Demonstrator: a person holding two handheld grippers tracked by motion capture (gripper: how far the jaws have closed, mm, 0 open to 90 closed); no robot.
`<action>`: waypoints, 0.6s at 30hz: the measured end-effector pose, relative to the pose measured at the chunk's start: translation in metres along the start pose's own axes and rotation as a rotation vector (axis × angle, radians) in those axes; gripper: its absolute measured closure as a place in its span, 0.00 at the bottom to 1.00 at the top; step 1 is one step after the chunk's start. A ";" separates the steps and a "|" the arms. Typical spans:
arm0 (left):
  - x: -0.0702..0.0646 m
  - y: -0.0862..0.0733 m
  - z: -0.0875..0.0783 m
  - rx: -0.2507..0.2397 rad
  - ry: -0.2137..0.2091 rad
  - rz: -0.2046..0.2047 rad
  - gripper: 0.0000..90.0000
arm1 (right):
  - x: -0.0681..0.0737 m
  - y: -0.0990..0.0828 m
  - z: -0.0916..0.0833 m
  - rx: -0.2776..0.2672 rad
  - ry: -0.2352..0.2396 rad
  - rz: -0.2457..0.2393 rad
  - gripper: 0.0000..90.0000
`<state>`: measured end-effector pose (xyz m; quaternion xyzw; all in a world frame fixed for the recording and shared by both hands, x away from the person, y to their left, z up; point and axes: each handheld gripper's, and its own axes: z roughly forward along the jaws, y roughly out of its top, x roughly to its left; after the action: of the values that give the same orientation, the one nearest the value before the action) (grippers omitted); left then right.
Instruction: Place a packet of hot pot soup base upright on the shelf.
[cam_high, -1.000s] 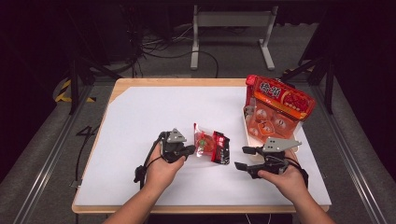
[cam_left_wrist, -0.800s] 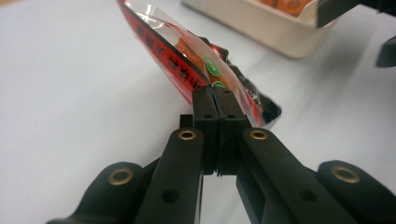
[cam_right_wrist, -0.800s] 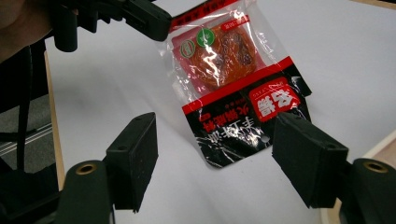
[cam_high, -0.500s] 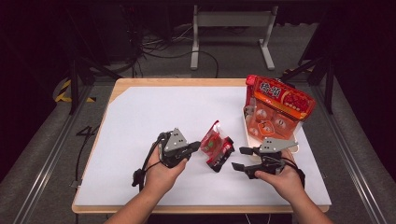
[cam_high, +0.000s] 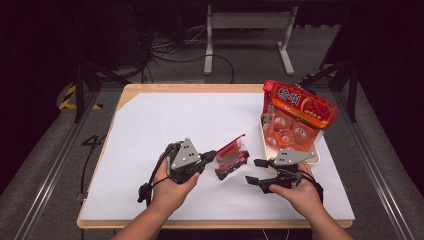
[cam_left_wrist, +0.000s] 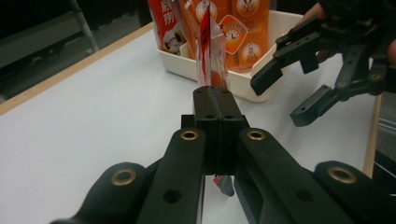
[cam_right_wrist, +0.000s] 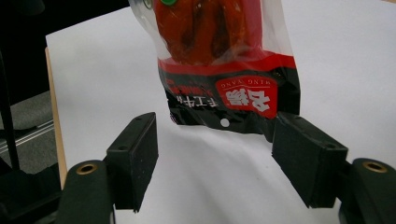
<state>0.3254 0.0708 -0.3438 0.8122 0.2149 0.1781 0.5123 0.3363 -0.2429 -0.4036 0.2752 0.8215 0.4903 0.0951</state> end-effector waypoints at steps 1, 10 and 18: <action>-0.001 0.001 -0.002 -0.008 0.000 0.001 1.00 | 0.001 0.000 0.001 -0.002 0.002 0.005 0.35; -0.003 0.011 -0.026 -0.083 0.015 0.004 1.00 | 0.006 -0.004 0.012 0.000 0.009 0.026 0.33; -0.006 0.018 -0.031 -0.095 -0.037 0.053 1.00 | 0.007 0.018 0.002 -0.094 0.003 -0.036 0.30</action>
<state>0.3074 0.0839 -0.3151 0.7954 0.1753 0.1866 0.5494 0.3376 -0.2309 -0.3889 0.2548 0.8026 0.5268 0.1155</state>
